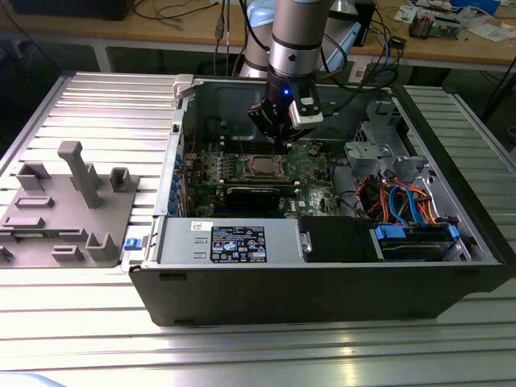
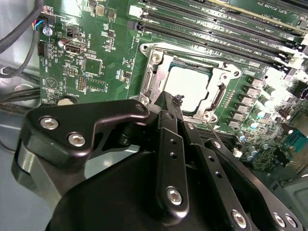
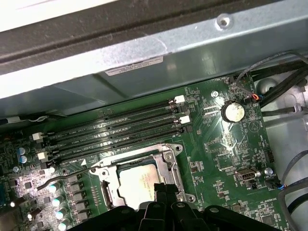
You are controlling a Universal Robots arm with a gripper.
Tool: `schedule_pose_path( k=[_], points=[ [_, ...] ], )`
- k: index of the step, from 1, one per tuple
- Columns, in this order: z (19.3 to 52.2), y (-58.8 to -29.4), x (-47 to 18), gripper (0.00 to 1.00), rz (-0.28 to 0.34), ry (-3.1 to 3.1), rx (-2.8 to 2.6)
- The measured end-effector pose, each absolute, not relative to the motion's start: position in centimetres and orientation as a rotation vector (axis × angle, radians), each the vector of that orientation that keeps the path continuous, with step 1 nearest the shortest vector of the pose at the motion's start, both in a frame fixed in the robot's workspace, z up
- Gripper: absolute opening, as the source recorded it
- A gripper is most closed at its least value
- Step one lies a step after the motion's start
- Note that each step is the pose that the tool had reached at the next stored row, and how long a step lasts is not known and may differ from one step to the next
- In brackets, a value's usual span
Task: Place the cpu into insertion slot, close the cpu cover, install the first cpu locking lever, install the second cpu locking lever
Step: 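Install the first cpu locking lever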
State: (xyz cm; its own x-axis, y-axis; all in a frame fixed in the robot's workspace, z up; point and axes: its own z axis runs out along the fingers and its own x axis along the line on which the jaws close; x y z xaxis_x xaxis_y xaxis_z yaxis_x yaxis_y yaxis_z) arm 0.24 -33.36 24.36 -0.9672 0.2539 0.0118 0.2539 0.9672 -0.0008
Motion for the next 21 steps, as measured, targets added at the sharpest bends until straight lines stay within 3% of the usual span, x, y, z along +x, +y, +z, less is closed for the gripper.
schedule_pose_path(
  k=[21],
  points=[
    [24.36, -33.36, 0.24, 0.11, -0.001, -3.108, -0.366]
  ],
)
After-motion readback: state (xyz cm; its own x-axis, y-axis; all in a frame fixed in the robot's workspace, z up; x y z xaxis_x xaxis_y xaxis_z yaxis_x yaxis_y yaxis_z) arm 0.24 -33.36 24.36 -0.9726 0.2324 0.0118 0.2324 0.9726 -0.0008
